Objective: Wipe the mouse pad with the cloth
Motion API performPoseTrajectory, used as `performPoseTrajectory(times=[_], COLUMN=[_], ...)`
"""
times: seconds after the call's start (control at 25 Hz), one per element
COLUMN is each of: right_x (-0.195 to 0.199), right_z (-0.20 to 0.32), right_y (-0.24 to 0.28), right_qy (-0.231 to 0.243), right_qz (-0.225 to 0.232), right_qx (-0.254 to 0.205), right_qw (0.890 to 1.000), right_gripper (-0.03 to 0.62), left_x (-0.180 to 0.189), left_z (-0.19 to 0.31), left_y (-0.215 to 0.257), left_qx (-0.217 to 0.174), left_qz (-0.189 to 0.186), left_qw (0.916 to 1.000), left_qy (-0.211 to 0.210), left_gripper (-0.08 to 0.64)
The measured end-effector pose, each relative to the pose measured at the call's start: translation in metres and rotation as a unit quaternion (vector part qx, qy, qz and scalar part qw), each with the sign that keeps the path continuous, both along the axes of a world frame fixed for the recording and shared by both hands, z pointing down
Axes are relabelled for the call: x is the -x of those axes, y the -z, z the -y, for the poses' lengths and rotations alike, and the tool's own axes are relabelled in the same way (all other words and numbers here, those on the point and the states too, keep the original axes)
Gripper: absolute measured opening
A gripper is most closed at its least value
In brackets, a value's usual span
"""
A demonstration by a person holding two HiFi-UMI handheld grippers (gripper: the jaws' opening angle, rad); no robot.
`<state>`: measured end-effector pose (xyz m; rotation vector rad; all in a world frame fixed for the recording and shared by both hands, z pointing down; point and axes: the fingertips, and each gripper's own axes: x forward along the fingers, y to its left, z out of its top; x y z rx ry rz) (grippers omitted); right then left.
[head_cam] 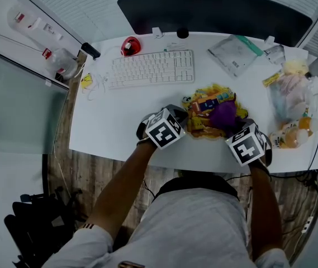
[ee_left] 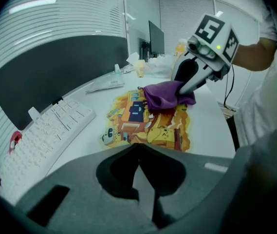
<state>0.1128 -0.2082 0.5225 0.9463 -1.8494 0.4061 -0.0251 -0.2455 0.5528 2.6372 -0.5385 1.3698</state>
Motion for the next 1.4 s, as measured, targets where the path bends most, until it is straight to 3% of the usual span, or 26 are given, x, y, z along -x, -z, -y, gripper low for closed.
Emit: performPoseTrajectory(times=[0.16,0.32,0.6,0.88,1.08,1.4], right_x=[-0.032,-0.044,-0.042,-0.031,-0.024,0.002], right_z=[0.013,0.009,0.011,0.023,0.04,0.054], right_y=[-0.012,0.0,0.012,0.058,0.095,0.152], right_qy=[-0.033,-0.064,-0.066,-0.068,-0.075,-0.056], right_qz=[-0.005,-0.013,0.002,0.086,0.139,0.262], right_qx=[-0.019,-0.005,-0.025,-0.085,-0.139,-0.225], right_qw=[0.999,0.998,0.998,0.99,0.978,0.937], right_gripper=[0.071,0.071,0.071,0.071,0.071,0.071], left_x=[0.0,0.0,-0.001,-0.008,-0.012,-0.029], left_z=[0.0,0.001,0.0,0.01,0.02,0.022], left_y=[0.0,0.0,0.002,0.045,0.092,0.184], left_qx=[0.001,0.001,-0.006,-0.051,-0.091,-0.167], left_qz=[0.001,0.003,0.006,-0.077,-0.152,-0.294], left_qw=[1.0,1.0,1.0,0.9946,0.9806,0.936], left_qy=[0.0,0.001,0.006,0.048,0.085,0.097], left_gripper=[0.015,0.015,0.017,0.017,0.017,0.017])
